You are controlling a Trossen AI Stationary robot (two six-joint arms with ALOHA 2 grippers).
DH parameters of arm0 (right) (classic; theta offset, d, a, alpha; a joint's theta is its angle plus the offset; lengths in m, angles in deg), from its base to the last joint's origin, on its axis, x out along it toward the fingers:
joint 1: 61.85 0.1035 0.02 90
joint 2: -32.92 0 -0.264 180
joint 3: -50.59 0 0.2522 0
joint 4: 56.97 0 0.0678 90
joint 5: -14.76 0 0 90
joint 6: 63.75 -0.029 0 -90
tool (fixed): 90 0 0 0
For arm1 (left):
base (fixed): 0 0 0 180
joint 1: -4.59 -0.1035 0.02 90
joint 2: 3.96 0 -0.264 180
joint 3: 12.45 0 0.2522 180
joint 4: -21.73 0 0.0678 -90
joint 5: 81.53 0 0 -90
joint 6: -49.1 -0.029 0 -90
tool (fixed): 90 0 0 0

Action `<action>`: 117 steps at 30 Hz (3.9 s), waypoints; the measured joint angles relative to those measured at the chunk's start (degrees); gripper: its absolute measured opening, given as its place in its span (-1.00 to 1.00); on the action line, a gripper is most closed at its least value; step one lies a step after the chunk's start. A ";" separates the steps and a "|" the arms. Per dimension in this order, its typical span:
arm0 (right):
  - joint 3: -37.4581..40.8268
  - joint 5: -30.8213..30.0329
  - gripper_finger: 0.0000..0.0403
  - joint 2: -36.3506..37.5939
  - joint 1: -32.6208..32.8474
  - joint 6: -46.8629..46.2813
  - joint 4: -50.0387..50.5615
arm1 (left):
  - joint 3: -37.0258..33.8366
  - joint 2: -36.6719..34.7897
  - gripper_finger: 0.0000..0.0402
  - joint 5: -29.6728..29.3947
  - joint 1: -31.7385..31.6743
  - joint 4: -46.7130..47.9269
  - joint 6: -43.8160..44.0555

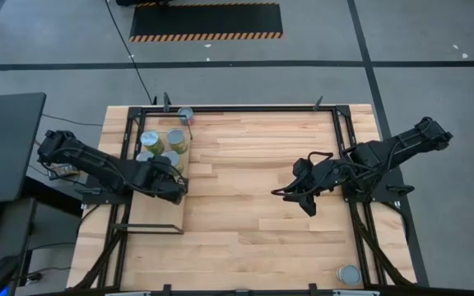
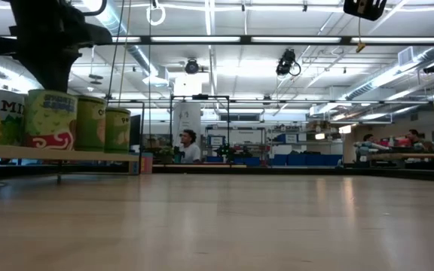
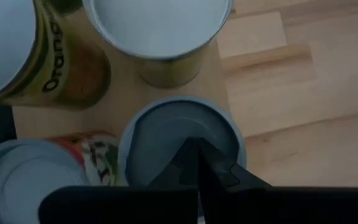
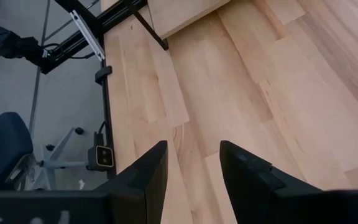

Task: Pick and place cans onto a shelf
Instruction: Adjust the canned goods on the shelf, then put the canned corn on the shelf

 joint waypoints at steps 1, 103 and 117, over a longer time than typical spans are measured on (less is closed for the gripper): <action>0.00 0.02 -0.24 0.00 0.00 -0.11 0.04 | 0.04 -0.04 -1.00 0.69 0.06 0.18 0.00; -1.29 -1.51 0.71 -12.66 -42.49 26.07 -16.20 | 38.05 42.98 0.98 22.74 -74.17 -9.45 -69.65; -1.29 -1.40 0.70 -12.66 -42.49 25.99 -16.96 | 38.01 45.52 0.98 22.59 -74.50 -8.68 -70.61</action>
